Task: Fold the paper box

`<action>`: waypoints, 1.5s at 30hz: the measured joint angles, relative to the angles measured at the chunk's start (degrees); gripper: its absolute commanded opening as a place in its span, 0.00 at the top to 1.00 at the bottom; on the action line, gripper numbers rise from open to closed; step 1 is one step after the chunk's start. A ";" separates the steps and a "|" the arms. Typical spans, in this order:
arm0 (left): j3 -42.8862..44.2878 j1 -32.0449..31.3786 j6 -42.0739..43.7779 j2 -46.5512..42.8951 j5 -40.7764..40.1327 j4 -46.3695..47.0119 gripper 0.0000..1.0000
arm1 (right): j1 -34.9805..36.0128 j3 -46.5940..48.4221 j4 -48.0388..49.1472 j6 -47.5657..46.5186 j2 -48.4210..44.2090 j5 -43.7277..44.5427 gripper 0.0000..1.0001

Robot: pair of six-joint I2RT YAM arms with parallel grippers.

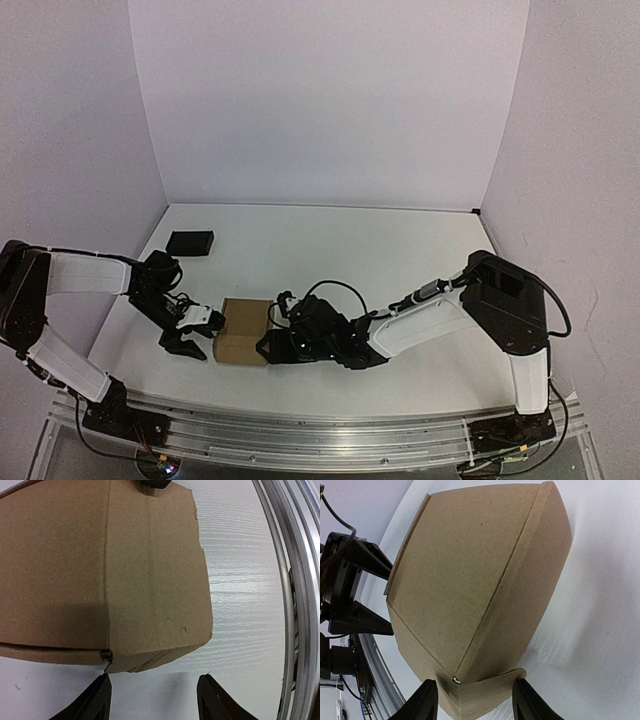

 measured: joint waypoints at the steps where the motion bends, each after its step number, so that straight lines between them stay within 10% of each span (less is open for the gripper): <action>1: -0.38 -0.48 0.07 0.00 -0.10 0.79 0.40 | 0.00 0.02 -0.01 0.03 0.00 -0.40 0.51; 28: 4.31 -3.26 -11.26 4.94 1.99 -4.38 0.51 | -0.05 2.64 -0.65 6.88 1.71 -6.83 0.68; 45: 8.60 -2.84 -15.05 6.59 3.01 -5.67 0.42 | 0.00 2.50 -1.49 9.10 1.92 -0.75 0.59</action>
